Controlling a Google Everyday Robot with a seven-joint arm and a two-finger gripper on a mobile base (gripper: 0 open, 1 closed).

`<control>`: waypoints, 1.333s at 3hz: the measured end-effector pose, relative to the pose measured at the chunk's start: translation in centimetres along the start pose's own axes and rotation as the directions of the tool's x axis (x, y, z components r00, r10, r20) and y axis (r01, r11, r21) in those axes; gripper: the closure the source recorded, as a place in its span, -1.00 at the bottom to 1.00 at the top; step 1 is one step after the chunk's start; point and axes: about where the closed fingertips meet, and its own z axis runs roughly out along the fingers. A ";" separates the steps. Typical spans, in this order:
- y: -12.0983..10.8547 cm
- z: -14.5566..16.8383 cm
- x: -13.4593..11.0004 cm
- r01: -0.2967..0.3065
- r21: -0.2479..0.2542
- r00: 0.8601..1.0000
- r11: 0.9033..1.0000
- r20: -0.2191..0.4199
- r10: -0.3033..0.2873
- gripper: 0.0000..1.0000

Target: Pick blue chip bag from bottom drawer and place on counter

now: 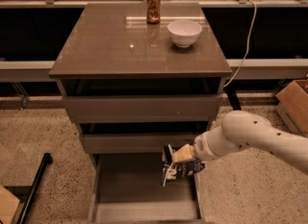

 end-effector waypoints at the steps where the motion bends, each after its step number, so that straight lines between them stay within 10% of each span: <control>1: 3.4 -9.5 -4.2 0.111 0.100 0.979 0.989 0.160 -0.126 1.00; 3: 13.3 -28.6 -13.0 0.245 0.301 0.763 0.922 0.526 -0.375 1.00; 4: 16.0 -32.4 -15.0 0.262 0.335 0.679 0.905 0.602 -0.420 0.54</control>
Offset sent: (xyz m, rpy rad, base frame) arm 0.0506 -0.0202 0.3796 -0.1874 -0.7620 -0.0305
